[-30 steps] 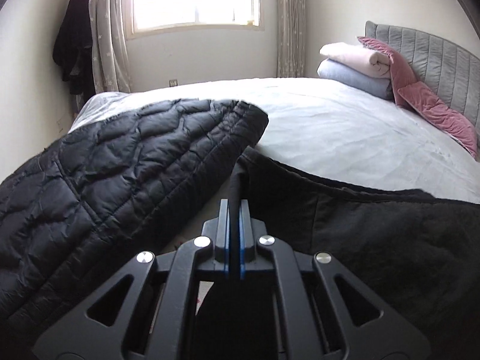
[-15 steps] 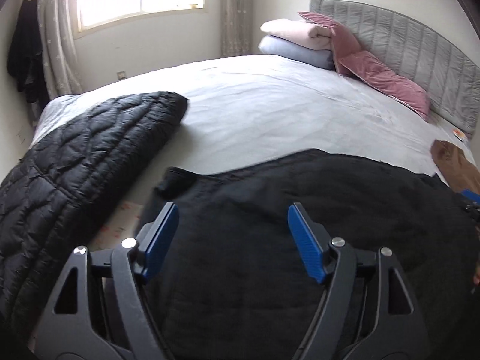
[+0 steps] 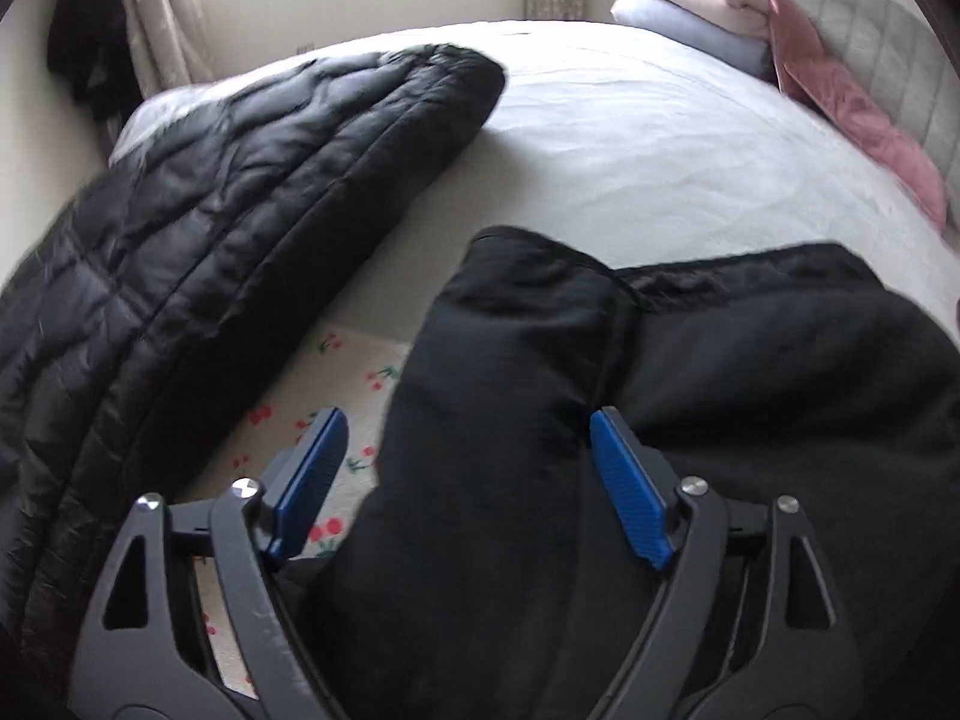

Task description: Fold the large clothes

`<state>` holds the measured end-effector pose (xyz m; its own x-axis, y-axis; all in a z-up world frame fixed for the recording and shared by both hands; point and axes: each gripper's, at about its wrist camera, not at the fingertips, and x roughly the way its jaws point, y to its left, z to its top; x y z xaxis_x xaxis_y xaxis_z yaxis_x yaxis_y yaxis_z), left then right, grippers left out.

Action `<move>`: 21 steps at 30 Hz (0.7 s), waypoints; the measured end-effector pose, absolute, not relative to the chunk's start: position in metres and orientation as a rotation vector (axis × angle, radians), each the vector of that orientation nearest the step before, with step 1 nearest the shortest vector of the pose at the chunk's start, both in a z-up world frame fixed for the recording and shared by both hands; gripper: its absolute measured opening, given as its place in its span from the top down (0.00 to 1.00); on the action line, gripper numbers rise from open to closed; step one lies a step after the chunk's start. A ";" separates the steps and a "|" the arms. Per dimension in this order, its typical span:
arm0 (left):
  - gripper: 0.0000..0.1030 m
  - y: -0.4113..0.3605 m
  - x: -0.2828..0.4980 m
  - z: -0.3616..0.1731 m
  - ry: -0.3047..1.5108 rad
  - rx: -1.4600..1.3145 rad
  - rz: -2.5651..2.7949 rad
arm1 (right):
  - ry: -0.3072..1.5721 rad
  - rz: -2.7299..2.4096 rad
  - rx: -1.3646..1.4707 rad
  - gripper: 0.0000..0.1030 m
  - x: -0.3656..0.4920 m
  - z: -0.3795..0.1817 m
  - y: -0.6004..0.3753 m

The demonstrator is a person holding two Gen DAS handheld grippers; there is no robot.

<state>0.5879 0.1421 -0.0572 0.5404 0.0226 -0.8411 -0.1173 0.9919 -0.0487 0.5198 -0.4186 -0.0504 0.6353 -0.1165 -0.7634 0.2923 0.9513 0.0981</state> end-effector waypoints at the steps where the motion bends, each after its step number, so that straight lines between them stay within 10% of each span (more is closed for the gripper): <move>1: 0.17 0.161 0.585 -0.057 1.012 -0.164 0.150 | 0.857 -0.282 0.263 0.30 0.513 -0.048 -0.440; 21: 0.02 0.064 0.273 0.079 1.000 -0.024 -0.127 | 0.786 -0.077 0.203 0.12 0.212 0.047 -0.300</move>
<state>0.2731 0.0637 0.0790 0.5334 -0.1173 -0.8377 0.0951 0.9924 -0.0784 0.2123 -0.2997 0.0471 0.7054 0.0071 -0.7088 0.1439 0.9777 0.1530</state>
